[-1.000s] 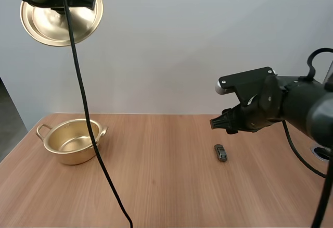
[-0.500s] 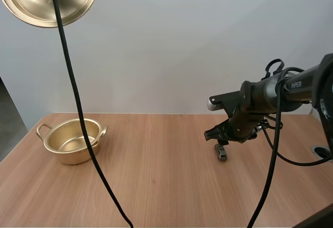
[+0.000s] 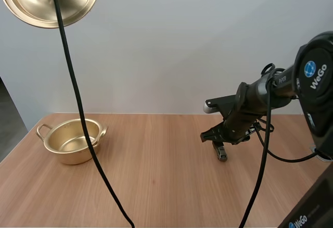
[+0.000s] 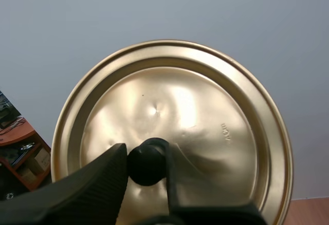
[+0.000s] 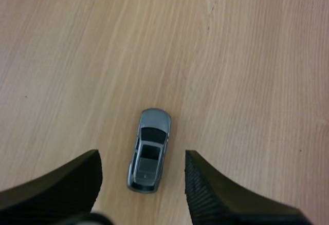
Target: Open the pot, put the car inside, and close it
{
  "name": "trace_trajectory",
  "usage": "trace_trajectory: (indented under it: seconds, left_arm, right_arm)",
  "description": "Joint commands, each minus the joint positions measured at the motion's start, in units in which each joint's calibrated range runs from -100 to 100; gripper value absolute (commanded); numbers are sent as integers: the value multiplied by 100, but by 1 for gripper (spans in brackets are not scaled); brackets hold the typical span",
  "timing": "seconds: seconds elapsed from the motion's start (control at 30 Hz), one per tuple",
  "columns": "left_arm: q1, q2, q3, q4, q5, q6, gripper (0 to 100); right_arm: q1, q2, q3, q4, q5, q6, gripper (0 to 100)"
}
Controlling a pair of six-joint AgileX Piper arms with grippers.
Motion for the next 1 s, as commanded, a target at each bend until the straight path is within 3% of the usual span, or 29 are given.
trace_trajectory:
  seconds: [0.0, 0.33, 0.53, 0.8, 0.83, 0.9, 0.93, 0.97]
  left_arm:
    - [2, 3, 0, 3, -4, 3, 0]
    - [2, 3, 0, 3, -42, 4, 0]
    - [2, 3, 0, 3, -42, 4, 0]
    - [2, 3, 0, 3, -42, 4, 0]
    - [2, 3, 0, 3, -42, 4, 0]
    - [2, -13, 0, -13, -23, 4, 0]
    - [2, -39, 0, -31, 2, 4, 0]
    - [2, -81, 0, -42, 19, -60, 0]
  right_arm:
    - [-2, 112, -38, 4, -35, 2, 80]
    - [-2, 748, -260, -123, -303, 2, 79]
    - [-2, 1024, -535, -40, -125, 2, 68]
    - [-2, 1444, -577, -85, 244, -113, 64]
    - [-2, 1461, -577, -85, 260, -140, 55]
    - [-2, 1471, -577, -65, 260, -236, 22]
    - [-2, 1471, -577, -36, 225, -356, 0]
    - [-2, 1471, -577, 43, 174, -446, 0]
